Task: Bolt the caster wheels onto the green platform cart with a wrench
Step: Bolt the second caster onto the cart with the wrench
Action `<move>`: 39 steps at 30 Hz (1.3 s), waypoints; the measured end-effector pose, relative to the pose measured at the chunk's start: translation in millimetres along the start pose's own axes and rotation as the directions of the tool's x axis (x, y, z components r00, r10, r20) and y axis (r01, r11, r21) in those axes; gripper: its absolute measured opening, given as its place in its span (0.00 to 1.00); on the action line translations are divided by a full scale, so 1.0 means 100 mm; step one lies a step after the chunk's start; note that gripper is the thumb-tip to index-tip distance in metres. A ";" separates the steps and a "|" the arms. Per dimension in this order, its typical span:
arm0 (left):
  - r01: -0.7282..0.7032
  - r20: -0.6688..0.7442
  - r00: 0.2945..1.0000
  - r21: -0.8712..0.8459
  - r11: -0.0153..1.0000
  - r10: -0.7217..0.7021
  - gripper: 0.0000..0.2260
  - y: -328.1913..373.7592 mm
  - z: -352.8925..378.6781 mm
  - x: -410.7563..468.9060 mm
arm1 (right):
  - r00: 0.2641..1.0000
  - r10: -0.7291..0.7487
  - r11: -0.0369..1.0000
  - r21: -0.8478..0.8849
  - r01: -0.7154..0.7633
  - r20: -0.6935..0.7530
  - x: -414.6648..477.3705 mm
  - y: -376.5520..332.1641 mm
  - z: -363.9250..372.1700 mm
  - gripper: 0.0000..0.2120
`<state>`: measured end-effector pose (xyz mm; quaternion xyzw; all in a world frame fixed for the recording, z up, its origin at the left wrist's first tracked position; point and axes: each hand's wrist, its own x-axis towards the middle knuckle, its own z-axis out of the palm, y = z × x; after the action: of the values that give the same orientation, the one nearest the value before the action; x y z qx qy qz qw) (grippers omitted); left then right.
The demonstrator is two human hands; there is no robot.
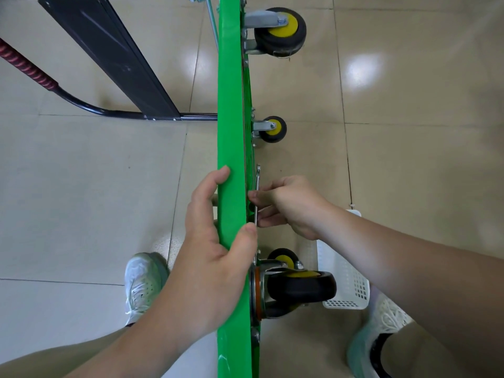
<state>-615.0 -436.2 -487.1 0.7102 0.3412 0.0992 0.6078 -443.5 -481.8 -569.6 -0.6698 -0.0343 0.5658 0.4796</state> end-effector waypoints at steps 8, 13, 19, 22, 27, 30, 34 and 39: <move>-0.016 -0.009 1.000 0.034 0.999 0.017 0.26 0.05 0.01 0.00 | 0.992 -0.122 0.992 0.048 0.121 0.013 -0.10 -0.06 -0.03 0.05; -0.013 -0.022 1.000 0.016 1.000 0.014 0.24 0.06 0.03 0.01 | 0.930 -0.367 0.927 0.065 0.369 -0.035 -0.40 -0.28 -0.09 0.04; 0.002 -0.070 0.998 0.014 1.000 -0.001 0.23 0.03 0.03 -0.01 | 0.838 -0.545 0.837 -0.050 0.544 -0.012 -0.85 -0.20 -0.02 0.09; 0.020 -0.080 0.997 -0.017 1.000 -0.021 0.22 0.04 0.04 -0.02 | 0.805 -0.593 0.804 -0.057 0.591 -0.014 -0.97 -0.12 -0.01 0.09; 0.049 -0.115 0.992 -0.042 0.998 -0.053 0.23 0.04 0.06 -0.01 | 0.774 -0.633 0.773 -0.074 0.630 -0.018 -1.05 0.01 0.09 0.11; 0.063 -0.123 0.990 -0.039 0.997 -0.067 0.25 0.05 0.07 -0.02 | 0.770 -0.638 0.769 -0.077 0.635 -0.014 -1.06 0.07 0.12 0.11; 0.084 -0.132 0.987 -0.062 0.995 -0.092 0.26 0.07 0.08 -0.04 | 0.768 -0.640 0.766 -0.114 0.633 -0.032 -1.06 0.09 0.15 0.11; 0.074 -0.118 0.989 -0.084 0.994 -0.084 0.26 0.13 0.10 -0.08 | 0.813 -0.580 0.812 -0.116 0.573 -0.046 -1.03 0.06 0.15 0.11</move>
<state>-610.8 -449.1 -475.4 0.6640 0.4012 0.1314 0.6172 -495.2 -537.0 -497.8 -0.6721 -0.2438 0.3645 0.5967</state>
